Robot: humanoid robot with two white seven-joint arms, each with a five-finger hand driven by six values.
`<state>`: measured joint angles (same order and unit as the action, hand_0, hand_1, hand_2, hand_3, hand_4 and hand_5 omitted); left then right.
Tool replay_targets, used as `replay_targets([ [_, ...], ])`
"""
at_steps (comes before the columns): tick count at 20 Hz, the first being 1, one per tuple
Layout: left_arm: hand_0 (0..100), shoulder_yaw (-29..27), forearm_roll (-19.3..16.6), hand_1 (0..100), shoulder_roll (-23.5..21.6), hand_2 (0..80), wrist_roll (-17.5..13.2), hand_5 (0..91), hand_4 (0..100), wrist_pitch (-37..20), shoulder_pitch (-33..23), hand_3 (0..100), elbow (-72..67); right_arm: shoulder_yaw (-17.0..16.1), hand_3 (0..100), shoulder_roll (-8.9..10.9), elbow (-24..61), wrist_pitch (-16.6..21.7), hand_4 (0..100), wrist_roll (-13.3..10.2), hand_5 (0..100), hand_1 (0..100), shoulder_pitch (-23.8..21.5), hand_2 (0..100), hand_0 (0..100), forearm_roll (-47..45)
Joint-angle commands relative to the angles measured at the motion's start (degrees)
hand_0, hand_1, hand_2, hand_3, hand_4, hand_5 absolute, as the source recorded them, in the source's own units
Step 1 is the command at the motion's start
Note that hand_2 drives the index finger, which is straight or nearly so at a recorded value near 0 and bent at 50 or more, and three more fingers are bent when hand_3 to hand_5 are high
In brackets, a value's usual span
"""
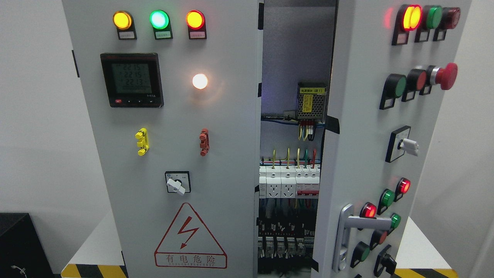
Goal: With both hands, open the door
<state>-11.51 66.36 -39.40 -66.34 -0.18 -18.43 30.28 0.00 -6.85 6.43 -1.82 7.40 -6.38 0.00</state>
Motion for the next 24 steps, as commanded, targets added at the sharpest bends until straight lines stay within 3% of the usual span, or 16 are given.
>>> replay_targets([
  [1,0,-14.7,20.9,0,-45.0,0.0,-5.8,0.0,0,14.9,4.9,0,22.0,0.9,0,0.0,0.0,0.0,0,0.0,0,0,0.0,0,0,-1.8],
  [3,0,-11.5,20.8,0,-47.8,0.0,-5.7,0.0,0,23.3,12.4,0,26.7,0.9,0,0.0,0.0,0.0,0,0.0,0,0,0.0,0,0,-1.8],
  [5,0,-2.8,19.4,0,-48.5,0.0,-5.6,0.0,0,23.6,25.1,0,31.0,0.9,0,0.0,0.1,0.0,0,0.0,0,0,0.0,0,0,-1.8],
  [7,0,12.2,18.3,0,-48.5,0.0,-5.6,0.0,0,23.4,42.3,0,33.5,0.9,0,0.0,0.0,0.0,0,0.0,0,0,0.0,0,0,-1.8],
  [10,0,43.4,18.4,0,-47.3,0.0,-5.6,0.0,0,23.4,71.5,0,39.2,0.9,0,0.0,0.0,0.0,0,0.0,0,0,0.1,0,0,-1.8],
  [11,0,52.4,18.7,0,-46.1,0.0,-5.6,0.0,0,23.4,78.6,0,42.1,0.9,0,0.0,0.0,0.1,0,0.0,0,0,0.0,0,0,-1.8],
  [13,0,65.5,19.0,0,-43.9,0.0,-5.6,0.0,0,23.3,88.2,0,47.0,0.9,0,0.0,0.0,0.0,0,0.0,0,0,0.0,0,0,-1.8],
  [17,0,83.6,19.5,0,-40.7,0.0,-3.4,0.0,0,22.9,104.6,0,55.6,0.9,0,0.0,0.0,0.0,0,0.0,0,0,0.1,0,0,-1.8],
  [19,0,94.6,19.8,0,-36.6,0.0,0.7,0.0,0,19.8,111.7,0,57.9,0.9,0,0.0,0.0,0.0,0,0.0,0,0,0.0,0,0,-1.8],
  [20,0,98.0,20.5,0,-34.6,0.0,4.8,0.0,0,16.6,112.8,0,58.9,0.9,0,0.0,0.0,0.0,0,0.0,0,0,0.1,0,0,-1.8],
  [22,0,101.1,21.6,0,-31.1,0.0,13.8,0.0,0,11.1,112.9,0,61.5,0.9,0,0.0,0.0,0.0,0,0.0,0,0,0.0,0,0,-1.8],
  [24,0,102.1,21.8,0,-27.4,0.0,20.2,0.0,0,9.0,112.8,0,65.1,0.9,0,0.0,0.0,0.0,0,0.0,0,0,0.1,0,0,-1.8],
])
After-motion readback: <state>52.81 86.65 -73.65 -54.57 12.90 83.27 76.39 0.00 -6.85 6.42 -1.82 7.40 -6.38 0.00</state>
